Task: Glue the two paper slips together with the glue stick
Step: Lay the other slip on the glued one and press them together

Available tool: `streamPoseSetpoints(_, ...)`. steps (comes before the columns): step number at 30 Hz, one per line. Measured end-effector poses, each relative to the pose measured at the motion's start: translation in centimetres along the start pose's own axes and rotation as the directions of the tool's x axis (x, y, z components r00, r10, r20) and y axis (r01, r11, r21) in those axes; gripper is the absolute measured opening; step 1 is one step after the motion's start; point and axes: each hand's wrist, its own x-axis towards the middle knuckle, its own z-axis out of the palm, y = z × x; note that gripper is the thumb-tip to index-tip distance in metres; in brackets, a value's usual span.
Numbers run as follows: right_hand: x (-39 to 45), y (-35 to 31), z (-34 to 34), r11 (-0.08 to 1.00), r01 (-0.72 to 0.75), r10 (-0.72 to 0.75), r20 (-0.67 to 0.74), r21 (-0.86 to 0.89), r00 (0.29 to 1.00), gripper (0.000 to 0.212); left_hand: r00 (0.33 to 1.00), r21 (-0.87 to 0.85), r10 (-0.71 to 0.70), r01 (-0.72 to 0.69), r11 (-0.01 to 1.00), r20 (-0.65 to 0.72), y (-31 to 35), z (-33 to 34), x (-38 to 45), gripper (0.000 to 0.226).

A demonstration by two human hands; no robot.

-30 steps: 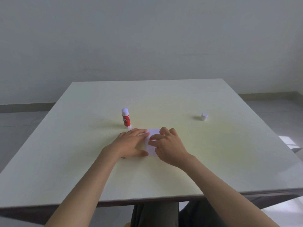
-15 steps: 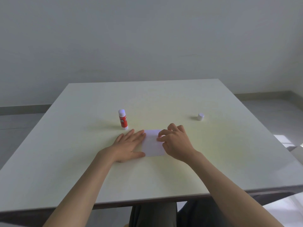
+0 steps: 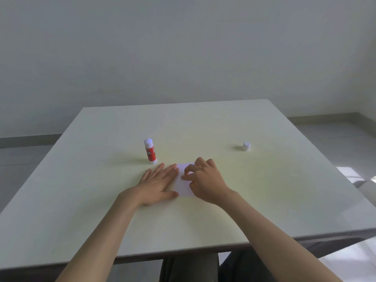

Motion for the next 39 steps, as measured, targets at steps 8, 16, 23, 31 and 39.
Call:
streamPoseSetpoints(8,-1.4,2.3,-1.1,0.996,-0.085,0.085,-0.035,-0.024,0.996,0.043,1.000,0.001,0.004,-0.004,1.000,-0.015,-0.2,0.2,0.0,0.072)
streamPoseSetpoints(16,-0.6,-0.9,0.2,0.998,0.052,-0.054,-0.050,-0.047,0.997,0.036,1.000,-0.016,0.004,-0.004,1.000,-0.015,-0.1,0.1,0.0,0.075)
streamPoseSetpoints(23,-1.8,0.8,-0.5,0.999,-0.014,0.009,-0.125,-0.038,0.992,0.035,1.000,0.007,0.001,0.000,1.000,-0.010,-0.3,0.3,0.3,0.074)
streamPoseSetpoints(31,-1.7,1.3,-0.3,0.996,-0.064,0.059,-0.075,-0.064,0.995,0.041,1.000,-0.016,-0.006,0.005,1.000,-0.015,-0.2,0.2,0.2,0.076)
streamPoseSetpoints(39,-2.0,1.6,-0.6,0.976,-0.163,0.178,-0.098,0.144,0.979,0.040,1.000,-0.091,-0.012,0.010,0.996,-0.022,0.0,-0.1,0.0,0.082)
